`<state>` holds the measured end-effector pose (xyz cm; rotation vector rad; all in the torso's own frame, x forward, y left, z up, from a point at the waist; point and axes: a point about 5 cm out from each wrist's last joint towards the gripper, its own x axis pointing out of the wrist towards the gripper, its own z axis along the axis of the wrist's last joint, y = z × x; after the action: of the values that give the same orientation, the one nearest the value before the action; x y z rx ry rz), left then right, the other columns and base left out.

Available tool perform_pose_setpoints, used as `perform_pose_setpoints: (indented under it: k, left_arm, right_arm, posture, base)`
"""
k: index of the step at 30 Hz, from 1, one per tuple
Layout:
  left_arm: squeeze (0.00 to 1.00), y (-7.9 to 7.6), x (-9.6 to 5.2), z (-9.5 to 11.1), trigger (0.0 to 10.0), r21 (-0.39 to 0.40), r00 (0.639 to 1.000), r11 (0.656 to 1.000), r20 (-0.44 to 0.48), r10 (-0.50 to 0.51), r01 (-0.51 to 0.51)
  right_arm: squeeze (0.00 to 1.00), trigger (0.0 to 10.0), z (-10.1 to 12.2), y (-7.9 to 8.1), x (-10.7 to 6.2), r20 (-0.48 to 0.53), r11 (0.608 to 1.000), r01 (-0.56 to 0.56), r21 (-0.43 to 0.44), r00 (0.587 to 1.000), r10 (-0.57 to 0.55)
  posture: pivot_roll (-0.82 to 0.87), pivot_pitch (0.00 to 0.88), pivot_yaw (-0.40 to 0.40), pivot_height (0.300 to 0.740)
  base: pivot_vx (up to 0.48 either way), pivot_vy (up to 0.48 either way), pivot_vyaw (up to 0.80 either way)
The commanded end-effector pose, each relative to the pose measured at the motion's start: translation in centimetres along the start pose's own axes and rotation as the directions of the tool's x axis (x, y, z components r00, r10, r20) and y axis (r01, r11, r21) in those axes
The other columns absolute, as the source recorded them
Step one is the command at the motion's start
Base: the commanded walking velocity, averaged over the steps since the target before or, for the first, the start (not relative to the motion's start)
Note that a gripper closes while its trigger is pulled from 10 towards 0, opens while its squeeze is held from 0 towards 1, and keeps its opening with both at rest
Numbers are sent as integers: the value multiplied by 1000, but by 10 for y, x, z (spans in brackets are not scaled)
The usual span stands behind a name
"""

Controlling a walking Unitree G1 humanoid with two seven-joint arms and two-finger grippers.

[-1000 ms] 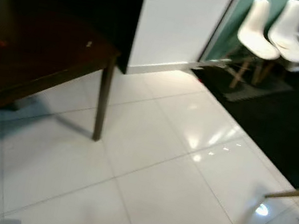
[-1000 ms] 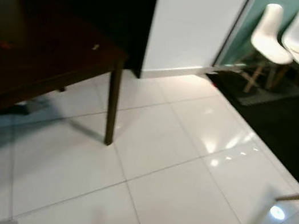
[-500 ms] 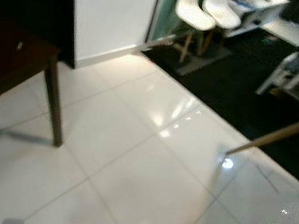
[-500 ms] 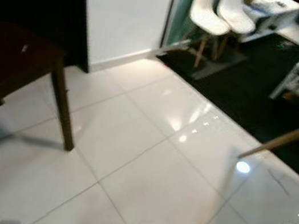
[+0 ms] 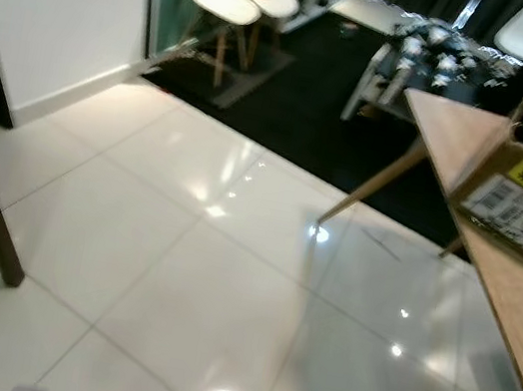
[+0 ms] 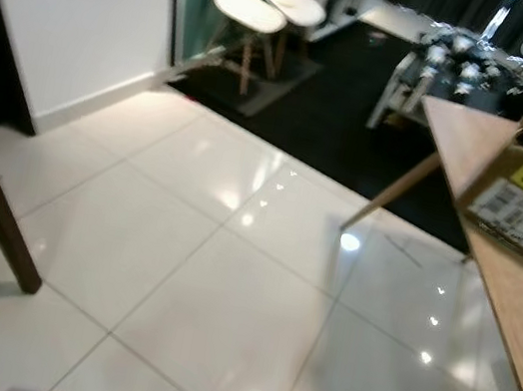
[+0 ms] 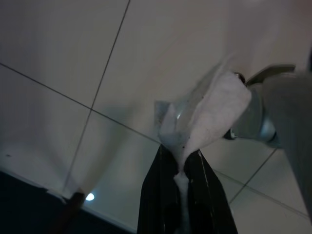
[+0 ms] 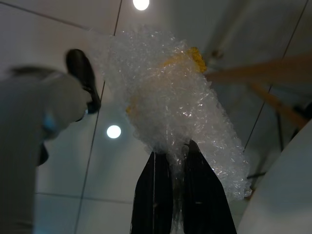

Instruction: Picking trash to rubbish bin

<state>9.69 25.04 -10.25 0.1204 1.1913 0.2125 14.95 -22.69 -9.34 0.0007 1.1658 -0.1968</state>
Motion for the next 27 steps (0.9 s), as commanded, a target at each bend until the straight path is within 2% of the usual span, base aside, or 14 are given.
perform_pose_setpoints:
  k: [1,27]
  left_arm:
    - [0,-5,0,-4,10000,11,1000,1000,-14,-7,7]
    - [0,-2,0,2,10000,9,1000,1000,4,17,-17]
  right_arm:
    - [0,10000,-4,-3,0,-16,1000,9,6,1000,-9]
    - [0,10000,-2,-1,0,-13,1000,2,-5,1000,-2]
  posture:
    - [144,89,-60,740]
    - [144,74,-61,740]
  base:
    - [0,0,-800]
    - [0,0,-800]
